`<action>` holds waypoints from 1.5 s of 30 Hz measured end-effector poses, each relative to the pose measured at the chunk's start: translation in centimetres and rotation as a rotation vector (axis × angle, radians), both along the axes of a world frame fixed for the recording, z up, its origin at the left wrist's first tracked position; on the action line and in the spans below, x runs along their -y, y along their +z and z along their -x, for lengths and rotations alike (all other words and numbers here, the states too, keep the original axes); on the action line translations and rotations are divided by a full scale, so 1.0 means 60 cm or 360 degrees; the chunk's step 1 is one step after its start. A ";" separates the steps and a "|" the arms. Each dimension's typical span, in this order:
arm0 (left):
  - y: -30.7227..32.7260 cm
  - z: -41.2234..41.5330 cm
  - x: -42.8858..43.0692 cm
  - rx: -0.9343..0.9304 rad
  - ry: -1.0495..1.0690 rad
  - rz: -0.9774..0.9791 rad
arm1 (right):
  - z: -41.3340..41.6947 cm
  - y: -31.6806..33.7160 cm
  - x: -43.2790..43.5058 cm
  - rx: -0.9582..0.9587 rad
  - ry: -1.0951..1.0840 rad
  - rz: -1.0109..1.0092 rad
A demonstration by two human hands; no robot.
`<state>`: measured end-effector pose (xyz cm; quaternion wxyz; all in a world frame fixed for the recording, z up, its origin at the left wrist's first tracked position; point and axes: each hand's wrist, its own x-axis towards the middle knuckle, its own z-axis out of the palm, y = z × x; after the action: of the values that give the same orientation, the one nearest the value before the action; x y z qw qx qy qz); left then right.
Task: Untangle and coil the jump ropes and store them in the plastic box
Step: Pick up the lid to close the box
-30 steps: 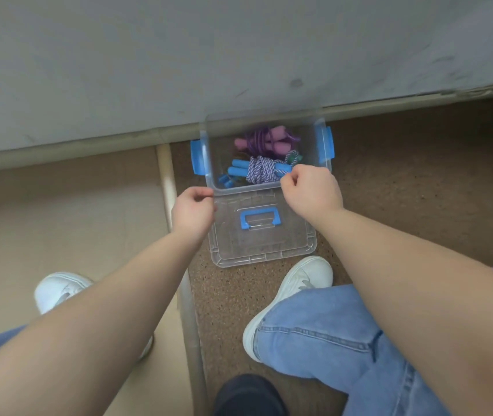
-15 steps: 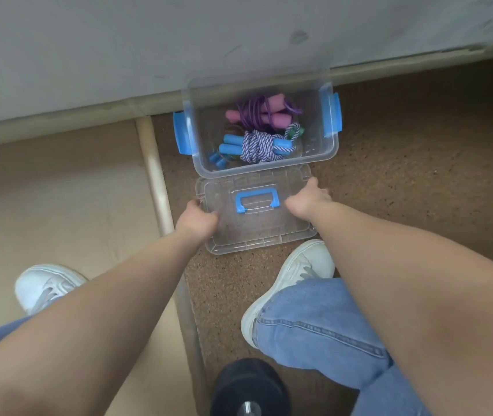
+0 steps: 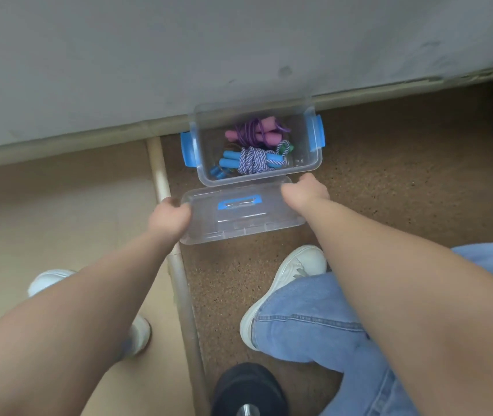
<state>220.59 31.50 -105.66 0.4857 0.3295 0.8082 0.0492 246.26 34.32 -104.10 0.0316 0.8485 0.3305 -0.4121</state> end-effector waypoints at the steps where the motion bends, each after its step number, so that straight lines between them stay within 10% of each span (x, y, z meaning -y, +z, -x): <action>1: 0.012 0.005 -0.002 0.0014 0.0073 -0.0040 | -0.001 0.012 -0.004 -0.0051 -0.0014 -0.0031; 13: 0.131 0.003 -0.037 0.0402 0.0996 -0.0342 | -0.024 0.129 -0.031 -0.0767 -0.1039 -0.0577; 30: 0.055 -0.062 -0.153 -0.0065 0.0190 -0.0540 | -0.071 0.068 -0.116 -0.0142 -0.0039 -0.0580; 45: 0.012 -0.047 -0.174 -0.0221 0.0106 -0.0514 | -0.110 0.020 -0.150 -0.0042 -0.0032 -0.0549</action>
<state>223.42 41.97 -104.96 0.3674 0.3788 0.8319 0.1717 252.88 43.31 -102.88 -0.1230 0.8391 0.3882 -0.3606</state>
